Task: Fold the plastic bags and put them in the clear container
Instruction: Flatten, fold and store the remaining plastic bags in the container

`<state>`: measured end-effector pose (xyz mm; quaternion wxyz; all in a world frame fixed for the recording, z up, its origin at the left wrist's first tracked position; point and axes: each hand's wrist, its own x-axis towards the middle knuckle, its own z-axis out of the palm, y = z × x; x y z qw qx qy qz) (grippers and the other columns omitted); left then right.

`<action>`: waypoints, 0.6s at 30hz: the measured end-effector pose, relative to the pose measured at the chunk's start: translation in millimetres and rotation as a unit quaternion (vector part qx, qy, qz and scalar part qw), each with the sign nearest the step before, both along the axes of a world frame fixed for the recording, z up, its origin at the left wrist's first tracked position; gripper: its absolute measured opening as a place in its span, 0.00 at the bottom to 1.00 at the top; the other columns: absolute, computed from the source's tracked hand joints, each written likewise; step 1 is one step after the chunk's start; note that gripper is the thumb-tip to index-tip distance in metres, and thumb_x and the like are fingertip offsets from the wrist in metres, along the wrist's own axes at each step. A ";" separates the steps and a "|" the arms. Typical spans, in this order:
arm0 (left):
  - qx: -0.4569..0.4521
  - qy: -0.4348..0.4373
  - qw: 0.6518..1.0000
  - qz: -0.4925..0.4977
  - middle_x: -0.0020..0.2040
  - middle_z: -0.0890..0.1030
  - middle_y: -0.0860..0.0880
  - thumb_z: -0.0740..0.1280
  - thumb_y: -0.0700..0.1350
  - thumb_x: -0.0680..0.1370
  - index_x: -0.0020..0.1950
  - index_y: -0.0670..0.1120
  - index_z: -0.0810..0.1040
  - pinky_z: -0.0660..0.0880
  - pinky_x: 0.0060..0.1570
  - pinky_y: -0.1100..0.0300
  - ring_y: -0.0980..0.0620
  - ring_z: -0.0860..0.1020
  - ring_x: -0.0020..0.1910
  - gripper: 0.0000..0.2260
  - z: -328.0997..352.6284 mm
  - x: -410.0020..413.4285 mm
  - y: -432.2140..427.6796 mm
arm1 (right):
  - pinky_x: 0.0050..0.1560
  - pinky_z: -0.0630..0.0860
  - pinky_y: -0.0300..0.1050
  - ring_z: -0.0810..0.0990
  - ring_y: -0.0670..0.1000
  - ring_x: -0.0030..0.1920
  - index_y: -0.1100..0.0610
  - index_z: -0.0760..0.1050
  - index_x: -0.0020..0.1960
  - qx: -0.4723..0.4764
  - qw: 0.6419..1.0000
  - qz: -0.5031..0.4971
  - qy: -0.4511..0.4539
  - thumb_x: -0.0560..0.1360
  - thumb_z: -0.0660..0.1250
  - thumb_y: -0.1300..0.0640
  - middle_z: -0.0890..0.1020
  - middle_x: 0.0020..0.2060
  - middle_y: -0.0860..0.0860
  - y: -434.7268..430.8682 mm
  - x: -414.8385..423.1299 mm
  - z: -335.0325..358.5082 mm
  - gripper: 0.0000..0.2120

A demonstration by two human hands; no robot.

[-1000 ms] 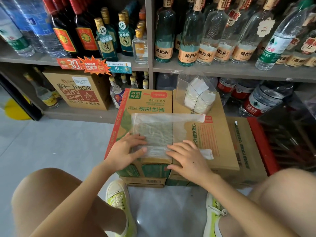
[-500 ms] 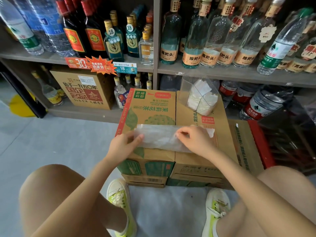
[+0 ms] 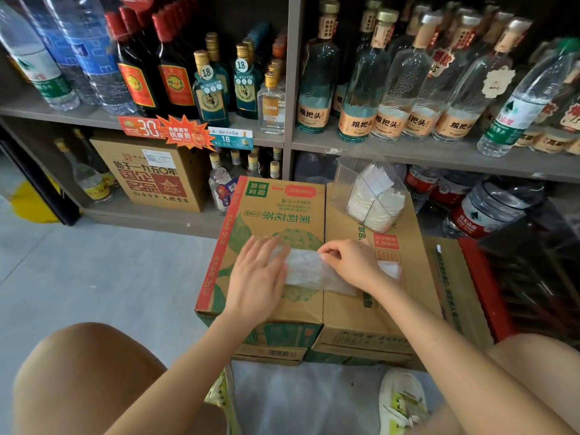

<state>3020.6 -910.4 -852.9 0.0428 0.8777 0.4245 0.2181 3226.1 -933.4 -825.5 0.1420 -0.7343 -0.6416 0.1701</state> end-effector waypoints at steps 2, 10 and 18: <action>-0.052 0.038 0.997 -0.032 0.69 0.73 0.42 0.50 0.49 0.82 0.69 0.42 0.74 0.55 0.74 0.47 0.40 0.68 0.71 0.22 -5.5 6.9 3.2 | 0.60 0.58 0.45 0.77 0.47 0.54 0.46 0.79 0.56 -0.011 1.000 -0.001 -0.007 0.80 0.60 0.52 0.83 0.51 0.42 0.4 -0.5 3.6 0.10; -0.094 0.121 0.988 -0.034 0.78 0.57 0.45 0.37 0.55 0.79 0.78 0.45 0.56 0.37 0.74 0.56 0.45 0.50 0.78 0.30 -18.9 13.6 4.5 | 0.75 0.43 0.55 0.56 0.54 0.76 0.57 0.58 0.76 0.043 0.984 0.050 -0.166 0.81 0.47 0.56 0.61 0.75 0.54 -22.9 -57.4 -3.9 0.24; -0.109 0.152 0.982 -0.024 0.79 0.44 0.49 0.30 0.58 0.75 0.79 0.48 0.43 0.31 0.72 0.57 0.49 0.38 0.77 0.33 -19.6 12.3 5.2 | 0.74 0.31 0.53 0.33 0.50 0.75 0.46 0.32 0.74 -0.053 0.984 0.010 -0.167 0.78 0.29 0.41 0.35 0.74 0.46 -50.7 -10.3 -37.6 0.25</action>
